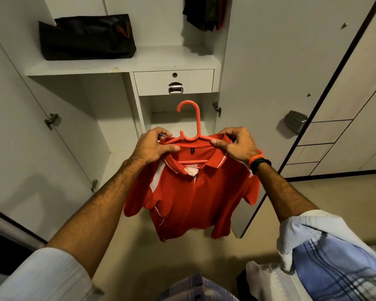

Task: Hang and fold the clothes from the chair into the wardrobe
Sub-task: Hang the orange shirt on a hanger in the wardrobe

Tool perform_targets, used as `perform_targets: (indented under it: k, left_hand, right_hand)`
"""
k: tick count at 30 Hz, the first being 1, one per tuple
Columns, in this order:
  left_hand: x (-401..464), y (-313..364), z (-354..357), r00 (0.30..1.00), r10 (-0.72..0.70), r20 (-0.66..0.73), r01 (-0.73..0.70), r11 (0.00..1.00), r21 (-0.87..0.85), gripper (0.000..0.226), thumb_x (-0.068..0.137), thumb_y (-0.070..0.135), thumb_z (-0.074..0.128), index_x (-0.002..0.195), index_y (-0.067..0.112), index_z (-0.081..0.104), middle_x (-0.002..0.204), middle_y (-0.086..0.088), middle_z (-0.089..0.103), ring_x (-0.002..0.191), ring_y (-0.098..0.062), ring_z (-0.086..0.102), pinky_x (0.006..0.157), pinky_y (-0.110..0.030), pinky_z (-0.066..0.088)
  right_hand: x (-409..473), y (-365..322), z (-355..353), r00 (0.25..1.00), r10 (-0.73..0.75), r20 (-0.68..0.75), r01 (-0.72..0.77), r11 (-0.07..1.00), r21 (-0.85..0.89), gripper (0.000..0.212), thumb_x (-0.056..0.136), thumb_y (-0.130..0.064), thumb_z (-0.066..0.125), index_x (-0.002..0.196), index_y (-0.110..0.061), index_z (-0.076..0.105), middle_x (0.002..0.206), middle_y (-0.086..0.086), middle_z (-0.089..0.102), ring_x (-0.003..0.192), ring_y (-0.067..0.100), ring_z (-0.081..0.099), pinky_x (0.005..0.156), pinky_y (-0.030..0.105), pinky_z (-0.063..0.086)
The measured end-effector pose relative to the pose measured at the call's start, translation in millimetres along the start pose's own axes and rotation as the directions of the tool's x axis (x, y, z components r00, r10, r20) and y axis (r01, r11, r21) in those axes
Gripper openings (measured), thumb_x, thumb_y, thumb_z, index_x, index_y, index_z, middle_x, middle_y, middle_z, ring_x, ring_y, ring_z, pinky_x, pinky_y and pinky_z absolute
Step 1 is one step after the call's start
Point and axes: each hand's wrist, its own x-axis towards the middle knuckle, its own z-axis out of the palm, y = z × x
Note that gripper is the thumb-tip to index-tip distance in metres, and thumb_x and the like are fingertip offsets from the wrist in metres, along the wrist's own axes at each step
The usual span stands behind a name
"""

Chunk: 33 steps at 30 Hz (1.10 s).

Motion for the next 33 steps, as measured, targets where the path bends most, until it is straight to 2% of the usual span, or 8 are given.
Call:
perform_targets:
  k: [5,10,14,18,20,22,25,33]
  left_hand:
    - [0.0,0.8,13.6,0.996,0.063,-0.059,-0.058,0.995,0.077,0.034,0.080,0.046,0.076,0.093,0.015,0.069,0.085,-0.002,0.069,0.083,-0.022,0.064,0.074,-0.035,0.054]
    - [0.8,4.6,25.6,0.991,0.124,-0.055,-0.122,0.992,0.043,0.036,0.084,0.043,0.072,0.104,0.012,0.071,0.097,-0.002,0.072,0.090,-0.019,0.065,0.079,-0.033,0.054]
    - [-2.1,4.0,40.4,0.984,0.171,-0.044,-0.170,0.985,0.034,0.038,0.086,0.044,0.069,0.107,0.012,0.071,0.101,-0.003,0.072,0.094,-0.020,0.065,0.083,-0.035,0.055]
    - [-6.6,6.2,55.5,0.960,0.278,-0.045,-0.273,0.957,0.096,0.042,0.088,0.052,0.064,0.106,0.015,0.070,0.099,-0.005,0.073,0.093,-0.024,0.066,0.077,-0.032,0.051]
    - [-12.4,11.1,65.1,0.936,0.348,-0.060,-0.337,0.931,0.141,0.045,0.089,0.057,0.060,0.105,0.016,0.069,0.097,-0.008,0.073,0.091,-0.028,0.066,0.075,-0.035,0.051]
    - [-15.9,19.1,79.9,0.914,0.405,-0.021,-0.398,0.906,0.144,0.047,0.088,0.060,0.058,0.103,0.017,0.069,0.095,-0.009,0.073,0.090,-0.031,0.066,0.073,-0.036,0.049]
    - [-25.7,34.3,108.0,0.885,0.460,0.073,-0.466,0.877,0.115,0.049,0.088,0.062,0.057,0.102,0.017,0.070,0.095,-0.010,0.073,0.091,-0.031,0.066,0.071,-0.032,0.043]
    - [-71.3,92.3,193.4,0.772,0.559,0.302,-0.570,0.819,-0.059,0.049,0.087,0.061,0.059,0.104,0.016,0.070,0.097,-0.011,0.073,0.094,-0.035,0.065,0.071,-0.033,0.043]
  right_hand:
    - [-7.1,3.4,-0.6,0.999,0.004,-0.034,-0.005,1.000,-0.012,0.026,0.079,-0.041,0.079,0.084,-0.016,0.072,0.075,-0.002,0.072,0.071,0.018,0.069,0.067,0.039,0.060]
    - [-19.3,1.6,-2.7,0.993,0.008,-0.120,-0.021,0.994,-0.110,0.046,0.065,-0.067,0.078,0.072,-0.021,0.071,0.063,-0.002,0.069,0.064,0.021,0.067,0.057,0.035,0.057]
    - [-38.0,8.5,-1.7,0.976,0.027,-0.214,-0.060,0.986,-0.153,0.052,0.067,-0.069,0.075,0.066,-0.017,0.068,0.058,0.002,0.065,0.057,0.021,0.062,0.050,0.031,0.049]
    - [-62.2,13.5,-6.1,0.935,0.100,-0.341,-0.165,0.972,-0.169,0.066,0.068,-0.073,0.072,0.064,-0.008,0.062,0.052,0.008,0.056,0.047,0.012,0.043,0.046,0.030,0.036]
    - [-78.1,14.9,-11.5,0.915,0.138,-0.380,-0.218,0.960,-0.177,0.068,0.067,-0.075,0.070,0.065,-0.008,0.063,0.053,0.008,0.057,0.047,0.013,0.043,0.047,0.030,0.037]
    - [-98.0,19.3,-19.5,0.882,0.177,-0.436,-0.278,0.944,-0.179,0.069,0.067,-0.077,0.068,0.063,-0.008,0.060,0.052,0.008,0.054,0.047,0.016,0.042,0.048,0.034,0.039]
    - [-135.0,30.0,-35.3,0.829,0.234,-0.508,-0.362,0.917,-0.168,0.069,0.069,-0.070,0.073,0.055,-0.009,0.045,0.048,0.000,0.035,0.047,0.012,0.029,0.047,0.034,0.027]
    - [-242.1,59.0,-88.3,0.661,0.339,-0.669,-0.576,0.800,-0.164,0.072,0.068,-0.072,0.072,0.058,-0.004,0.050,0.047,-0.002,0.037,0.048,0.013,0.031,0.047,0.031,0.027]
